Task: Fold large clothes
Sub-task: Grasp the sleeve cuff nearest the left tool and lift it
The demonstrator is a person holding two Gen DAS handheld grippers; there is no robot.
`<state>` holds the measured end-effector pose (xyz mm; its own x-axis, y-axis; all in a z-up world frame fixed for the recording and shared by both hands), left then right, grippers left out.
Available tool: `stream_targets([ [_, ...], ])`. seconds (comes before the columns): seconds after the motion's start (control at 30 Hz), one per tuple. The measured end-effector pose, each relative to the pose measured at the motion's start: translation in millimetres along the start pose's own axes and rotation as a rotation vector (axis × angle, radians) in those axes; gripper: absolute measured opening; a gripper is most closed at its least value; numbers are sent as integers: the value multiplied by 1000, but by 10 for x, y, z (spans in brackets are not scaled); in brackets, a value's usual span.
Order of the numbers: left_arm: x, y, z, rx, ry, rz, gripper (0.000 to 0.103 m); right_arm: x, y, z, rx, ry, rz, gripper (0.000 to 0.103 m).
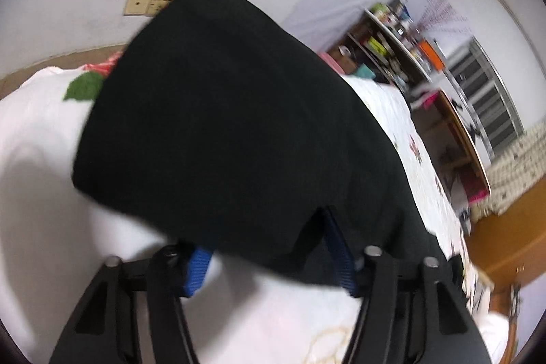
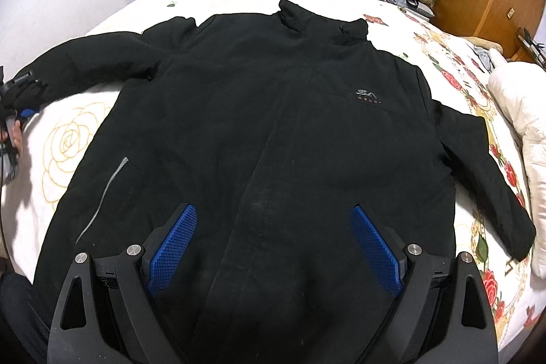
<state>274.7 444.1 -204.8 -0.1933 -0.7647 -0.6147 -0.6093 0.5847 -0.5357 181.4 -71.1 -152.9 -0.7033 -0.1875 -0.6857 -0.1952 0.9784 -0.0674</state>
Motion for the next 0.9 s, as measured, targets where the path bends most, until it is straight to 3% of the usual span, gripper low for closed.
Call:
stream_targets([
  [0.17, -138, -40, 74, -37, -32, 107, 19, 52, -52, 0, 8, 9, 11, 92],
  [0.23, -236, -149, -14, -41, -56, 165, 14, 65, -86, -10, 11, 10, 19, 92],
  [0.4, -616, -713, -374, 22, -155, 296, 11, 84, -206, -50, 9, 3, 48, 92],
  [0.6, -781, -1750, -974, 198, -227, 456, 11, 103, -360, -134, 14, -15, 92, 92],
  [0.77, -497, -2639, -1422, 355, -221, 551, 10, 142, -585, -243, 29, -27, 148, 92],
  [0.9, -9, -3327, -1642, 469, -169, 624, 10, 174, -788, -343, 46, -42, 185, 92],
])
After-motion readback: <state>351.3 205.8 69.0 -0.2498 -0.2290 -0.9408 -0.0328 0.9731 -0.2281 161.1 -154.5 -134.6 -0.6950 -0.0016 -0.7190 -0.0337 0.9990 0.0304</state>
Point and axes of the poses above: each gripper's, at about its wrist camera, not at the fingertips, and z roughly the way its jaws point, y to its left, x to its underside, the point moved 10 cm from there along z, roughly the way its jaws point, and after that the axes turned 12 degrees about -y, right-handed, at the moved point
